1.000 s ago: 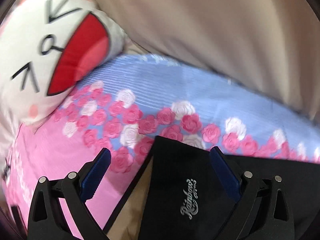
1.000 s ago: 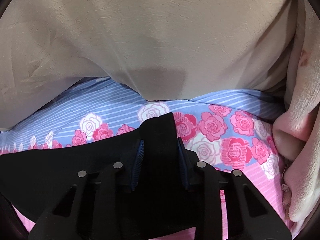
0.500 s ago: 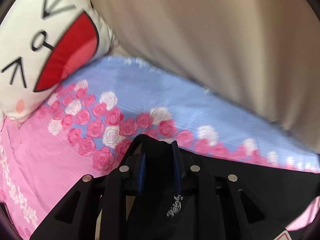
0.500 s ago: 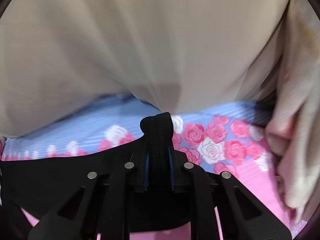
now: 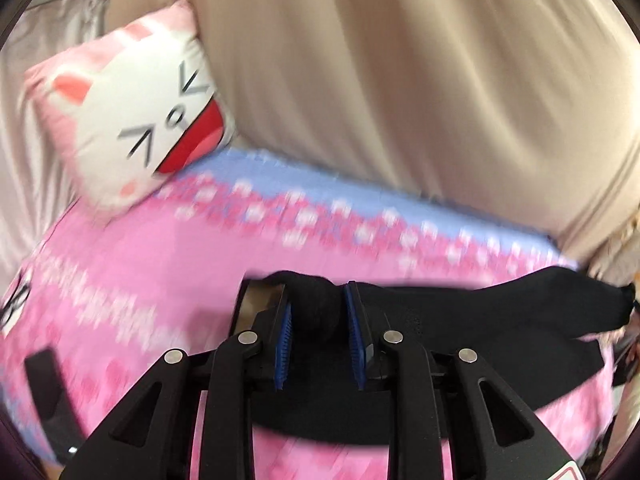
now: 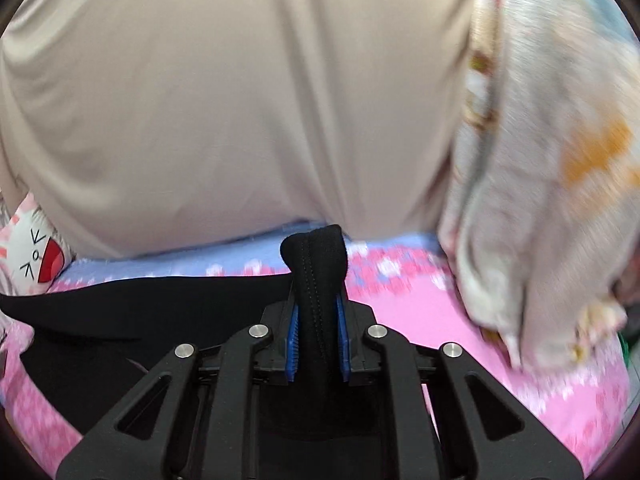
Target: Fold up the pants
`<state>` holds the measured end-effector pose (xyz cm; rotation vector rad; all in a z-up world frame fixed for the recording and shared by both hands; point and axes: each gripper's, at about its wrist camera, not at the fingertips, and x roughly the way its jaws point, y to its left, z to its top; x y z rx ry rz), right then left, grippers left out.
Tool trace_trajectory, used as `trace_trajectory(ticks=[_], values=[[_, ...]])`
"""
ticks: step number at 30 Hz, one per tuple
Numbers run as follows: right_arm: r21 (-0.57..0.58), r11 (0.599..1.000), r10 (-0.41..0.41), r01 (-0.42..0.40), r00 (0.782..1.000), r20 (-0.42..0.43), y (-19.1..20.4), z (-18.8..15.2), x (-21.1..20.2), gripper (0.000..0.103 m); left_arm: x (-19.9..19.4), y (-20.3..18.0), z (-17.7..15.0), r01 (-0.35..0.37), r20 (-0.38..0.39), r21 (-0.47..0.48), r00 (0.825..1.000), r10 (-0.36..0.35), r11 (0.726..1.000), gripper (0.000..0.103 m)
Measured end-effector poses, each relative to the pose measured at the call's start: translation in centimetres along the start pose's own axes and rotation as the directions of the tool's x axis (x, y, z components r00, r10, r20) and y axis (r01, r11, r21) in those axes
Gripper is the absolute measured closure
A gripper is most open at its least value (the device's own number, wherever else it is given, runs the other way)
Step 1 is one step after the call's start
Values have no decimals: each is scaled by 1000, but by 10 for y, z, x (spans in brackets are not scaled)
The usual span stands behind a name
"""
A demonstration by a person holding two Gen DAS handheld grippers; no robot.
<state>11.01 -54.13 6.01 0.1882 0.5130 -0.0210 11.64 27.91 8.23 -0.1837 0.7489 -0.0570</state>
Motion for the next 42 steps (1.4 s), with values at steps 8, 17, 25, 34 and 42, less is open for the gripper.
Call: trace_trajectory(ticks=[8, 17, 25, 34, 42], values=[[39, 996, -67, 74, 985, -158, -22, -102, 5, 88, 54, 38, -110, -104, -223, -37, 970, 94, 994, 80], [-10, 998, -59, 60, 996, 67, -14, -46, -40, 88, 55, 36, -77, -127, -178, -47, 977, 117, 991, 78], [-230, 883, -444, 410, 888, -122, -58, -119, -39, 35, 60, 61, -102, -168, -247, -68, 958, 147, 983, 68], [410, 912, 76, 1, 982, -171, -92, -112, -59, 32, 68, 52, -91, -225, -243, -57, 948, 205, 973, 62], [427, 904, 115, 24, 947, -299, -72, -68, 31, 96, 70, 69, -80, -275, -248, -114, 938, 241, 955, 66]])
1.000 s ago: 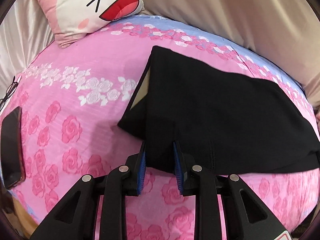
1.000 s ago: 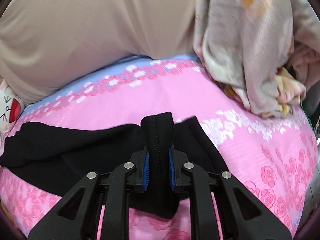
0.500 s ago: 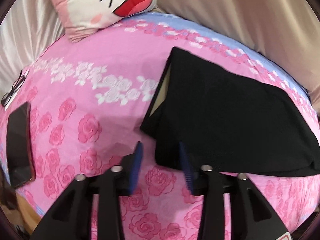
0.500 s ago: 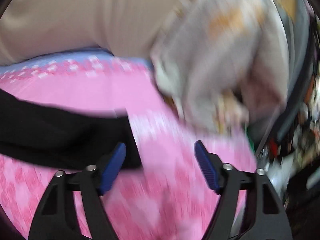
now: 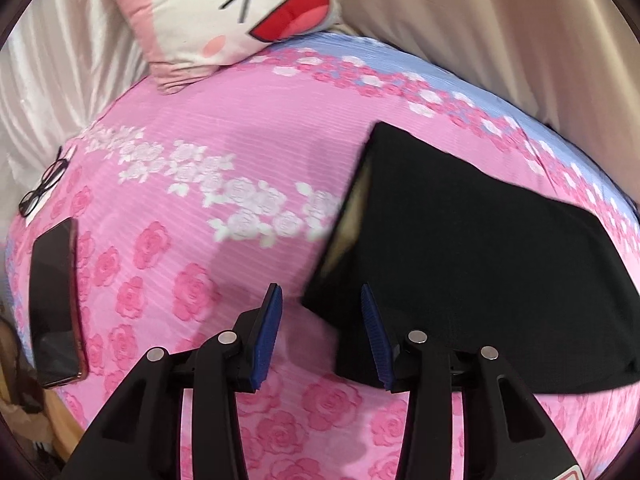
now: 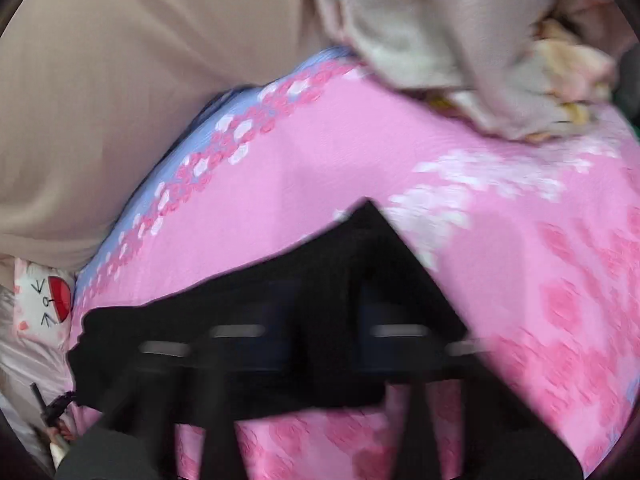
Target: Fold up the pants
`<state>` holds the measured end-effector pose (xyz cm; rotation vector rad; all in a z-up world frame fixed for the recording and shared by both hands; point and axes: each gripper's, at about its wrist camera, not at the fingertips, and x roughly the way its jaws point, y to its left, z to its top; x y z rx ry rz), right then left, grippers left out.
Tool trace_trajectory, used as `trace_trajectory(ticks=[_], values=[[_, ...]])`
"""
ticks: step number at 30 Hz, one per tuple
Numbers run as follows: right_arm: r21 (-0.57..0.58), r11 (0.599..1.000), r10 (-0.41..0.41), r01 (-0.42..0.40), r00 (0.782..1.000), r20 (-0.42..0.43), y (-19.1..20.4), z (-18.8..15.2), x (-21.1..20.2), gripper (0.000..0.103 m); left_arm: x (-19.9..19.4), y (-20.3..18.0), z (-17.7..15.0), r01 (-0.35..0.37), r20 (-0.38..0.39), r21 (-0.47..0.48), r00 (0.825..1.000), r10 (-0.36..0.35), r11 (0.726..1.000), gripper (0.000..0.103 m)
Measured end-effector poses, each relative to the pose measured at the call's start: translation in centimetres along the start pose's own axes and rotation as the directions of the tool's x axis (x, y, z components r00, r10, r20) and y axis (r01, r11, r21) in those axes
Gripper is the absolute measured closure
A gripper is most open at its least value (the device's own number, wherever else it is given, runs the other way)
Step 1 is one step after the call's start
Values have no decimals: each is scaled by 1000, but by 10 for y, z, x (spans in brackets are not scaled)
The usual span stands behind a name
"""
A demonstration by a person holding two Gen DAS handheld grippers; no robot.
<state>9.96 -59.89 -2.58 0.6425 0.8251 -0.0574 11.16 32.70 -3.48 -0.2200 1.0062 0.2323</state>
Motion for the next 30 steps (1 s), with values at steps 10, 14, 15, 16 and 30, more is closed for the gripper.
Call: trace_trajectory(ticks=[10, 14, 15, 16, 30], values=[[-272, 824, -471, 497, 868, 160, -37, -53, -53, 30, -13, 9, -29, 61, -20, 20, 998, -60, 998, 54], [-122, 940, -299, 318, 942, 153, -54, -85, -77, 33, -6, 2, -34, 154, -83, -36, 984, -157, 987, 26], [-108, 956, -252, 272, 954, 165, -48, -86, -80, 33, -5, 0, -34, 161, -81, -47, 983, -165, 986, 26], [-96, 971, -202, 220, 965, 167, -42, -84, -81, 33, -5, -3, -33, 183, -71, -72, 980, -188, 980, 25], [-301, 903, -282, 306, 952, 123, 30, -27, 16, 91, 1, -38, -11, 128, -54, -28, 990, -129, 991, 75]])
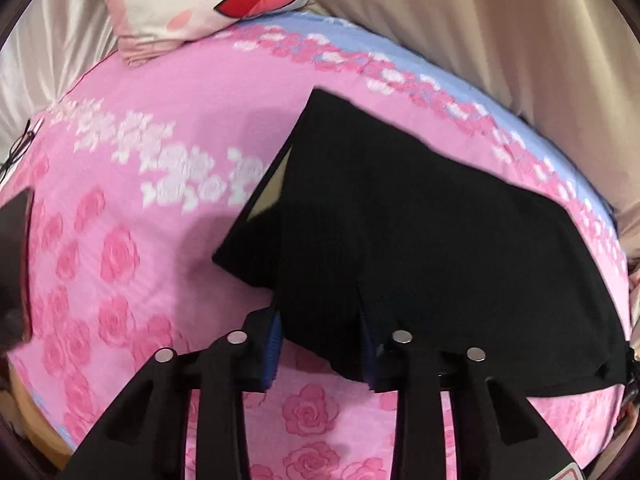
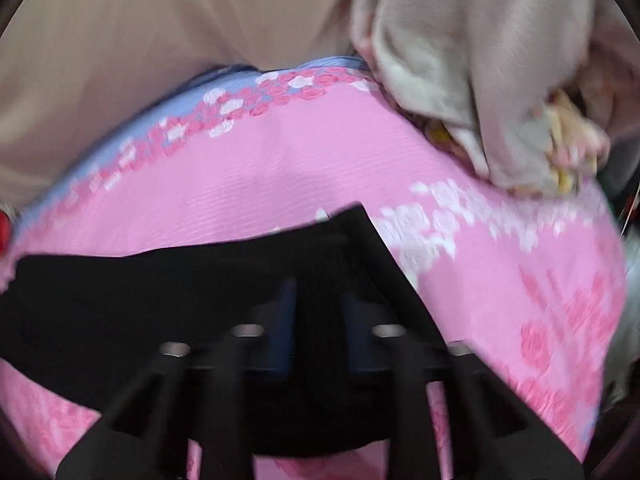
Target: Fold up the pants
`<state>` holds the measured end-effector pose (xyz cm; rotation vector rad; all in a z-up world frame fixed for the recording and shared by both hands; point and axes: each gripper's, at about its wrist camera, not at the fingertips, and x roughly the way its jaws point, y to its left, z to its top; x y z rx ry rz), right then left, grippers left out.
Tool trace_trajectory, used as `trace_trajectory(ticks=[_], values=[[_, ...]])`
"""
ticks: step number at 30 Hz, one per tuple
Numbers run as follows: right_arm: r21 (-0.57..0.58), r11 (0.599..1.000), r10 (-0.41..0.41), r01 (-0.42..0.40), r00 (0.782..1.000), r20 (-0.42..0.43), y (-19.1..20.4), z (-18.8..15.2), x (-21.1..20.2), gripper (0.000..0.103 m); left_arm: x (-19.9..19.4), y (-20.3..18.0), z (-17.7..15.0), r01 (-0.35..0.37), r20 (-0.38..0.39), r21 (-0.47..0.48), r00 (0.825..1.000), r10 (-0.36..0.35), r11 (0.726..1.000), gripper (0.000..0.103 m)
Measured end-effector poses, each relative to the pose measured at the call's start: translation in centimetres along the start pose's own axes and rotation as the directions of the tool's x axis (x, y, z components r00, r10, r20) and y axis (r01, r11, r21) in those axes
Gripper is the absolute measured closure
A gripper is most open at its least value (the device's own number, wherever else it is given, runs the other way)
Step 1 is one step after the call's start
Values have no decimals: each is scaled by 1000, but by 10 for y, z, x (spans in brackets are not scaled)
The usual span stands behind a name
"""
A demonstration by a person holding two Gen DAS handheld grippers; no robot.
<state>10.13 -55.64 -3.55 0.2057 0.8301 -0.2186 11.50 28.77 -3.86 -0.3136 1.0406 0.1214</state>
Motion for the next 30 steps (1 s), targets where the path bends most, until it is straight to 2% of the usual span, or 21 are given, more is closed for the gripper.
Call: trace_trajectory(ticks=[3, 4, 6, 7, 8, 9, 11, 12, 13, 15, 17, 18, 19, 20, 21, 24, 25, 26, 27, 28, 30], values=[[2, 1000, -24, 24, 986, 164, -2, 18, -39, 91, -28, 2, 17, 19, 77, 28, 997, -21, 999, 75], [-16, 997, -73, 77, 984, 163, -7, 21, -37, 90, -34, 4, 21, 9, 101, 31, 995, -13, 999, 75], [-13, 993, -113, 114, 993, 36, -25, 15, 0, 86, -34, 14, 28, -32, 107, 20, 994, 30, 999, 76], [-8, 992, -126, 126, 992, -15, -30, 10, 14, 86, -21, 22, 30, -40, 66, 11, 997, 39, 999, 76], [-12, 980, -197, 197, 977, -83, -38, -1, 34, 86, -11, 27, 28, -50, 35, 2, 998, 50, 999, 76], [0, 976, -215, 216, 973, -86, -41, -7, 36, 83, 6, 34, 25, -61, -17, -6, 998, 61, 998, 75], [96, 983, -153, 155, 988, -29, -52, -15, 22, 83, 6, 37, 18, -59, 16, -17, 998, 59, 998, 72], [155, 980, -123, 121, 992, 2, -58, -19, 11, 75, 0, 36, 17, -56, 27, -15, 998, 56, 998, 72], [198, 974, -115, 107, 993, 33, -62, -22, -2, 63, -9, 32, 16, -54, 44, -12, 998, 55, 998, 71], [193, 978, -92, 74, 992, 85, -54, -27, -26, 61, -30, 23, 18, -71, 97, 20, 993, 69, 997, 71], [139, 988, -82, 66, 991, 108, -36, -28, -45, 58, -47, 17, 21, -163, 151, 30, 976, 157, 986, 69], [100, 993, -83, 70, 988, 129, -25, -33, -56, 45, -57, 17, 26, -258, 180, 21, 951, 250, 966, 65], [82, 993, -95, 84, 985, 141, -18, -35, -63, 27, -62, 20, 29, -309, 191, -8, 933, 304, 951, 58], [68, 992, -117, 108, 982, 151, -14, -39, -67, 21, -68, 25, 34, -345, 206, -48, 915, 348, 937, 58], [63, 990, -137, 129, 980, 147, -11, -46, -69, 20, -72, 26, 35, -343, 217, -62, 912, 349, 937, 58], [128, 986, -114, 104, 991, 72, -13, -55, -65, 23, -80, 3, 31, -241, 244, 4, 941, 233, 970, 58], [153, 986, -81, 72, 995, 51, -14, -57, -61, 30, -76, -11, 29, -218, 245, 35, 948, 203, 975, 53], [159, 986, -62, 55, 997, 40, -13, -58, -57, 32, -70, -26, 25, -190, 240, 66, 956, 169, 980, 35], [155, 987, -48, 43, 999, 26, -8, -58, -51, 32, -58, -44, 19, -155, 219, 94, 967, 131, 983, 26], [157, 987, -44, 43, 999, 6, -3, -59, -45, 32, -51, -54, 11, -133, 199, 109, 974, 110, 985, 19], [192, 981, 12, -9, 1000, -16, 7, -67, -41, 38, -21, -76, -4, -81, 123, 145, 990, 63, 986, 19]])
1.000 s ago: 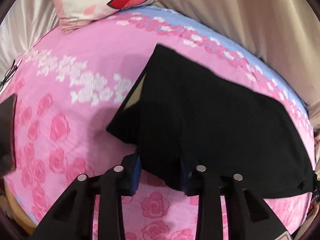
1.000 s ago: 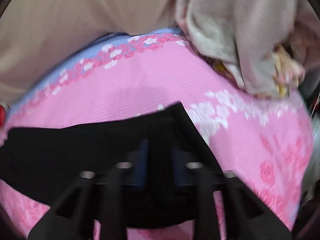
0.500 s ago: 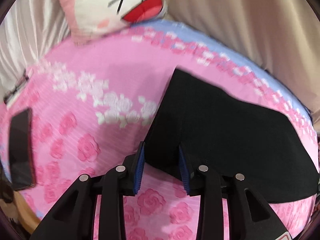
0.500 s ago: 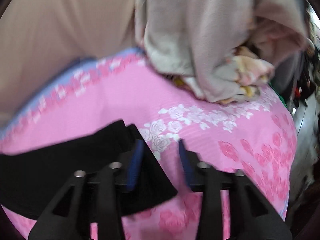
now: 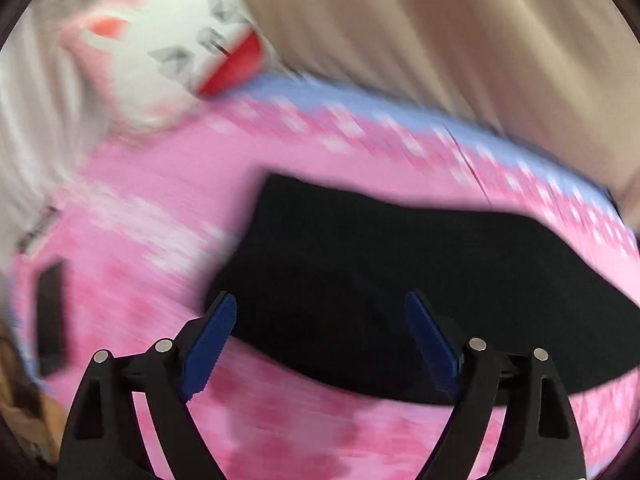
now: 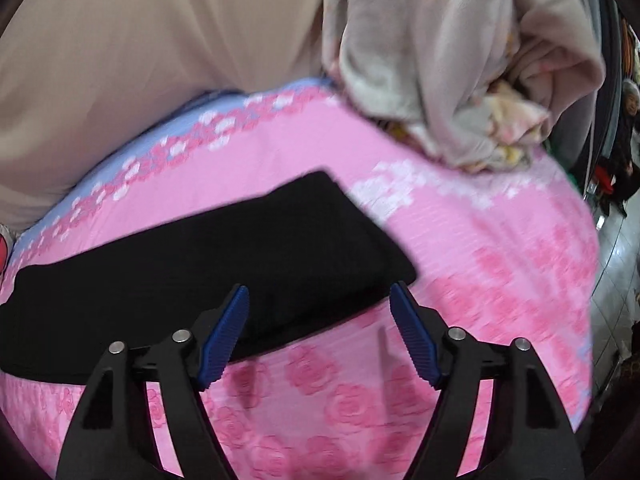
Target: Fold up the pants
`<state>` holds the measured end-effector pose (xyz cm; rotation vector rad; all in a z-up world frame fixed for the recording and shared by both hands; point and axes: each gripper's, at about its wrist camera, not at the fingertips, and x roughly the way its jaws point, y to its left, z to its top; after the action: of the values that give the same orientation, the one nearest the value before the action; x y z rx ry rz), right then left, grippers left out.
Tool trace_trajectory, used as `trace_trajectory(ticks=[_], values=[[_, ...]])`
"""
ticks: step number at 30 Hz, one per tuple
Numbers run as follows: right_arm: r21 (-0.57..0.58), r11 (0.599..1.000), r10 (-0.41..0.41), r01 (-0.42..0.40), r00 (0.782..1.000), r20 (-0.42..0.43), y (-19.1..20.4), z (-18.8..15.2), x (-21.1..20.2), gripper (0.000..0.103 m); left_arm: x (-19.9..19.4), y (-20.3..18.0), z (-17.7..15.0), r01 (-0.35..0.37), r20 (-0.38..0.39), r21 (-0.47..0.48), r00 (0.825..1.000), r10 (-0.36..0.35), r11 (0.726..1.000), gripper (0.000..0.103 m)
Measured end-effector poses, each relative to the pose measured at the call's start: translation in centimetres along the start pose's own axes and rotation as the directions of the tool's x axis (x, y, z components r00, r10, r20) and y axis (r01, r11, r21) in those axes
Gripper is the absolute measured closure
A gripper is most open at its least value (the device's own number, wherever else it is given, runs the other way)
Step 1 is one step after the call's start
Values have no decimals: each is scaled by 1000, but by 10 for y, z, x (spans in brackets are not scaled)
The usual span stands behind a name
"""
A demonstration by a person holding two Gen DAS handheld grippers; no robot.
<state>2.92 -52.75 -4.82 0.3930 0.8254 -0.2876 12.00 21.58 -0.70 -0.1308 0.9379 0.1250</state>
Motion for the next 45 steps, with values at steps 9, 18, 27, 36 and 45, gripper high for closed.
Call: trace_trajectory(ticks=[9, 18, 27, 36, 45], values=[[-162, 982, -99, 93, 995, -29, 24, -2, 40, 44, 46, -29, -39, -77, -42, 64, 996, 80, 995, 17], [86, 994, -78, 73, 995, 62, -45, 32, -1, 54, 25, -31, -47, -78, 10, 6, 997, 78, 997, 16], [-156, 983, -104, 98, 994, -25, -11, 62, 53, 56, -4, -100, -54, -79, 127, 116, 990, 64, 990, 16], [-220, 946, -244, 238, 970, 1, -23, 75, 79, 93, -3, -137, -57, -75, 113, 187, 992, 54, 979, 16], [-181, 980, -66, 79, 995, 75, 19, 66, 29, 59, 22, -150, -66, -72, 45, 199, 997, 64, 977, 16]])
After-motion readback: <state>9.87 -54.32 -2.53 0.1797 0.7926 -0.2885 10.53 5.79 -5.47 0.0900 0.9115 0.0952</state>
